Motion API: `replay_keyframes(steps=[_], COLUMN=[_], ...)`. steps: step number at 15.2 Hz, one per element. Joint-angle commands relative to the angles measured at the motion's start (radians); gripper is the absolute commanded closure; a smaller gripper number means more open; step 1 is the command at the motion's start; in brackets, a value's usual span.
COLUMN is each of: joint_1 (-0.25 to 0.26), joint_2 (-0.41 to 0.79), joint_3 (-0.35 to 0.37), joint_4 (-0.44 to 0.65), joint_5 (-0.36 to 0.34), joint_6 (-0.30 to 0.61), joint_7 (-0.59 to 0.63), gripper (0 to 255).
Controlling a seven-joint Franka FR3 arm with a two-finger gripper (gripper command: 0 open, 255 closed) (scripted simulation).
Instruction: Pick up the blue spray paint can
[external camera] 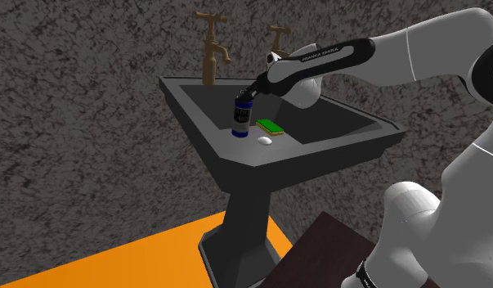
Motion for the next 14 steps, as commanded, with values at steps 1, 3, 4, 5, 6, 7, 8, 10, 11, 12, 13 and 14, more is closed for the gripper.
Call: replay_keyframes(steps=[1,3,4,5,6,7,8,10,11,12,13,14], joint_1=[0.000,-0.001,0.000,0.003,-0.017,-0.035,-0.051,-0.078,-0.090,-0.102,-0.111,-0.120], joint_2=[0.000,-0.001,0.000,0.002,-0.002,-0.007,-0.012,-0.020,-0.024,-0.028,-0.032,-0.035], joint_3=[0.000,0.000,0.000,-0.004,0.013,0.028,0.042,0.066,0.076,0.086,0.094,0.102], joint_4=[-0.001,-0.003,-0.002,0.001,0.007,0.013,0.020,0.035,0.043,0.052,0.060,0.069], joint_5=[0.000,-0.001,0.000,0.004,-0.019,-0.040,-0.060,-0.096,-0.111,-0.125,-0.139,-0.151], joint_6=[0.000,0.000,0.000,0.000,-0.012,-0.024,-0.037,-0.061,-0.074,-0.087,-0.099,-0.112], joint_7=[0.000,0.000,-0.001,-0.004,0.018,0.037,0.056,0.089,0.104,0.117,0.130,0.142], gripper=[255,255,255,255,255,255,255,255,255,255,255,255])
